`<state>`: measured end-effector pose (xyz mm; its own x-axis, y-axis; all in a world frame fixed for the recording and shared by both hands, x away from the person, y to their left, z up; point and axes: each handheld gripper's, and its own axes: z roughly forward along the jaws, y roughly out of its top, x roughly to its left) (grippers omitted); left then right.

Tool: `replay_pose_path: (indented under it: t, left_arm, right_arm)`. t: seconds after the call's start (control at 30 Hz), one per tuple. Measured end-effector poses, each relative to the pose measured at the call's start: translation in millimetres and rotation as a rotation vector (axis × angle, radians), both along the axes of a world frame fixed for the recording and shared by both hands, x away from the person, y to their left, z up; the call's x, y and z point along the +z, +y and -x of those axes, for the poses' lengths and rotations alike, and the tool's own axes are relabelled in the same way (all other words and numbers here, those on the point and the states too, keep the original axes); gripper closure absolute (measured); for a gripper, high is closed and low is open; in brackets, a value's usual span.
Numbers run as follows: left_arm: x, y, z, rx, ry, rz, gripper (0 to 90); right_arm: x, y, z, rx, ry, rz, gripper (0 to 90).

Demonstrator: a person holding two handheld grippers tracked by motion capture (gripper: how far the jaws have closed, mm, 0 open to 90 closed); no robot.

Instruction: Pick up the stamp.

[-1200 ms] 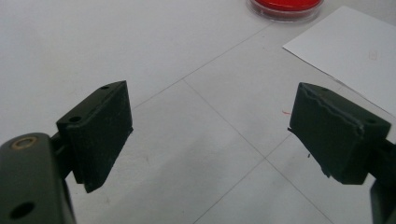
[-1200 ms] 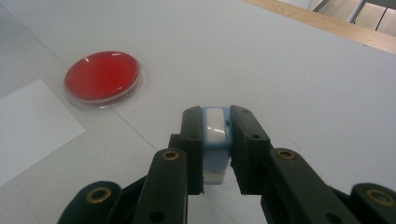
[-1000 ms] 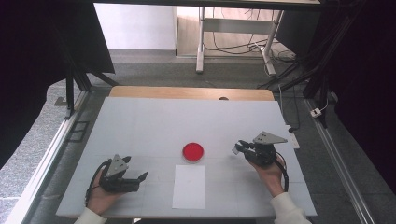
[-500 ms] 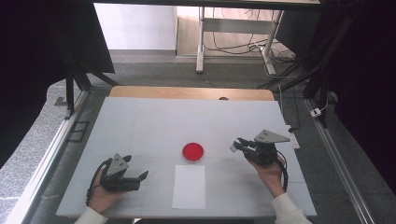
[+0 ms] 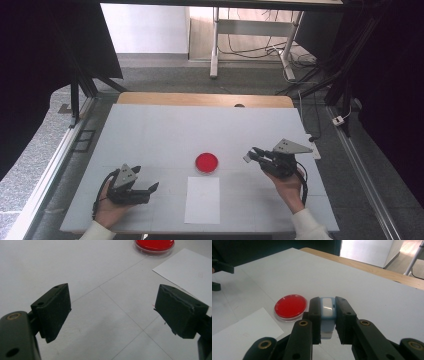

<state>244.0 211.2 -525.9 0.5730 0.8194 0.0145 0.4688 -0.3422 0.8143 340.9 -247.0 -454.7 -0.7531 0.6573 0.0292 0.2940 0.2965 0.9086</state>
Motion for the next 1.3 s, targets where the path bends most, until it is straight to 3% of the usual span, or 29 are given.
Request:
replay_pose_path:
  t: [0.6,1.3]
  left_arm:
    - [-0.1,0.0,0.6,0.022,-0.002,-0.016,13.5]
    - [0.3,-2.0,1.2,0.01,-0.002,-0.018,13.4]
  right_arm:
    - [10.8,18.2,11.5,0.065,-0.025,-0.024,75.1]
    - [9.2,54.4,17.0,0.144,-0.018,-0.018,75.1]
